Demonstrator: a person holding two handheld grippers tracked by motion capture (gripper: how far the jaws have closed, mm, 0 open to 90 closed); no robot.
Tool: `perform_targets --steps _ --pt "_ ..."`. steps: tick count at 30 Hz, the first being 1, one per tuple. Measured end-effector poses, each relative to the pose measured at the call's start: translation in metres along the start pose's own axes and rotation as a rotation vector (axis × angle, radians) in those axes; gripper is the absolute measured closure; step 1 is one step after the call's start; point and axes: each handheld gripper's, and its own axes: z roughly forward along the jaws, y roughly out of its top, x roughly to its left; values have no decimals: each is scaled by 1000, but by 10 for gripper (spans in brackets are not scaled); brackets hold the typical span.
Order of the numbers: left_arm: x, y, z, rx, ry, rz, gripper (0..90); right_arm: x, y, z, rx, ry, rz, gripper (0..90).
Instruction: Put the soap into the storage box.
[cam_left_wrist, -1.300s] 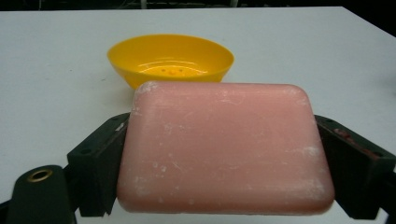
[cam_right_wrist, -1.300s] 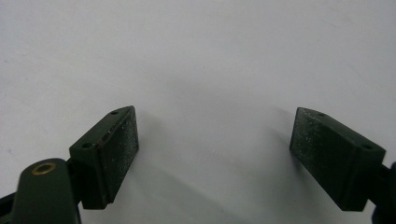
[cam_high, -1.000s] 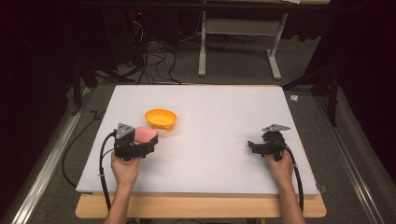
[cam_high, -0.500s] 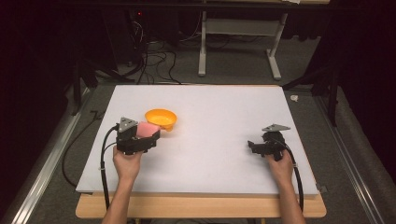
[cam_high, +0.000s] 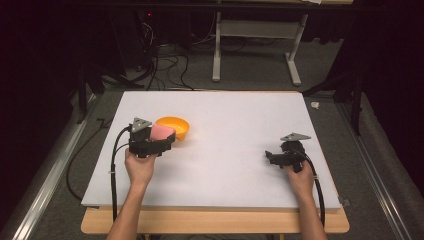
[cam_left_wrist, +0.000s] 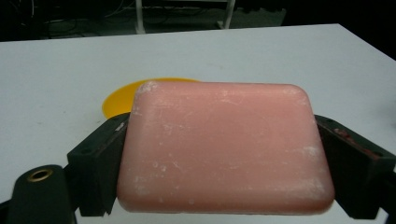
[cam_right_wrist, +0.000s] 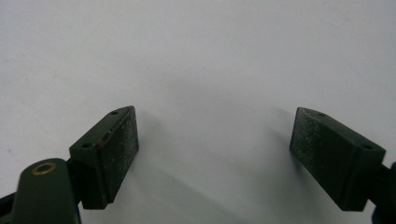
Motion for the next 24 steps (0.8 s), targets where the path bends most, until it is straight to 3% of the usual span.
perform_targets --steps 11,24 --pt "-2 11 9 18 -17 12 140 0 0 0 0 -1 -1 160" --pt "-2 21 26 48 -5 31 140 0 0 0 0 -1 1 160"
